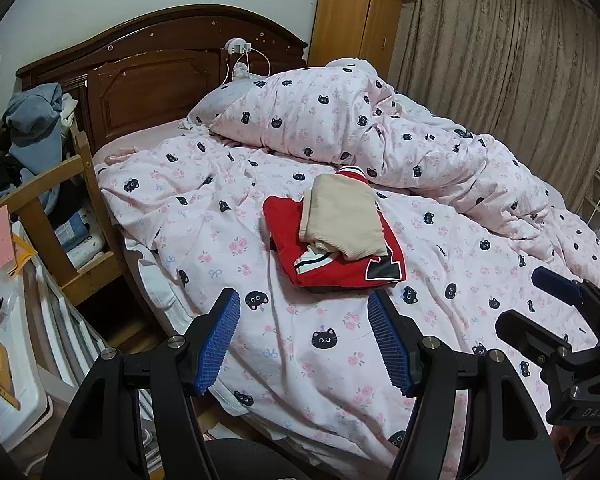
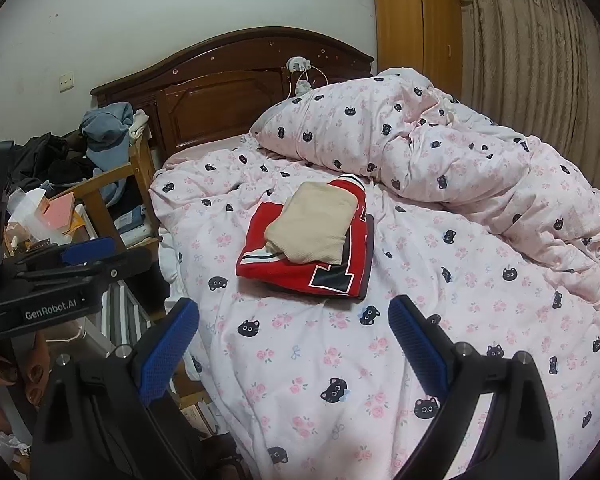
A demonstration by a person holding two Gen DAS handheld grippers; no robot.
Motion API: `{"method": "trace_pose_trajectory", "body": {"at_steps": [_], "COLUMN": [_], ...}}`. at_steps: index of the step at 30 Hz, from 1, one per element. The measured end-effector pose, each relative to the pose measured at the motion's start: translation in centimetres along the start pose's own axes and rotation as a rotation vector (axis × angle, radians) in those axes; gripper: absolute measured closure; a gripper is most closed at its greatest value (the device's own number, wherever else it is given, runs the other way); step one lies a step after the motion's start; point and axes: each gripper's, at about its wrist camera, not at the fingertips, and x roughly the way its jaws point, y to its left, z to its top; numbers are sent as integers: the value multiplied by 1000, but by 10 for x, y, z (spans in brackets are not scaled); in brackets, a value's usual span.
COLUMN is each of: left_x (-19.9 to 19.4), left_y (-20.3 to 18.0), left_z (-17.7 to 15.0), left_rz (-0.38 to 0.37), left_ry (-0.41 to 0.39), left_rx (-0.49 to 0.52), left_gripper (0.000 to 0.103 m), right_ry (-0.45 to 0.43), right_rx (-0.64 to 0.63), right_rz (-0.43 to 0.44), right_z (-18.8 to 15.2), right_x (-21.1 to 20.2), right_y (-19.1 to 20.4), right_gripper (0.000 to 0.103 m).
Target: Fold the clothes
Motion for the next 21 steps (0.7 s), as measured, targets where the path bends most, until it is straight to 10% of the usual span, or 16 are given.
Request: {"method": "trace_pose_trajectory", "body": {"at_steps": [21], "left_x": [-4], "left_y": [1], "left_z": [0], "left_rz": [6], "left_ry": [7], "left_rx": [6], "left_gripper": [42], "right_ry": [-3], "right_rx": [-2], "right_rz": [2], "right_z": [-3], "right_x": [-7], "right_y": [2], "right_gripper": [6]}}
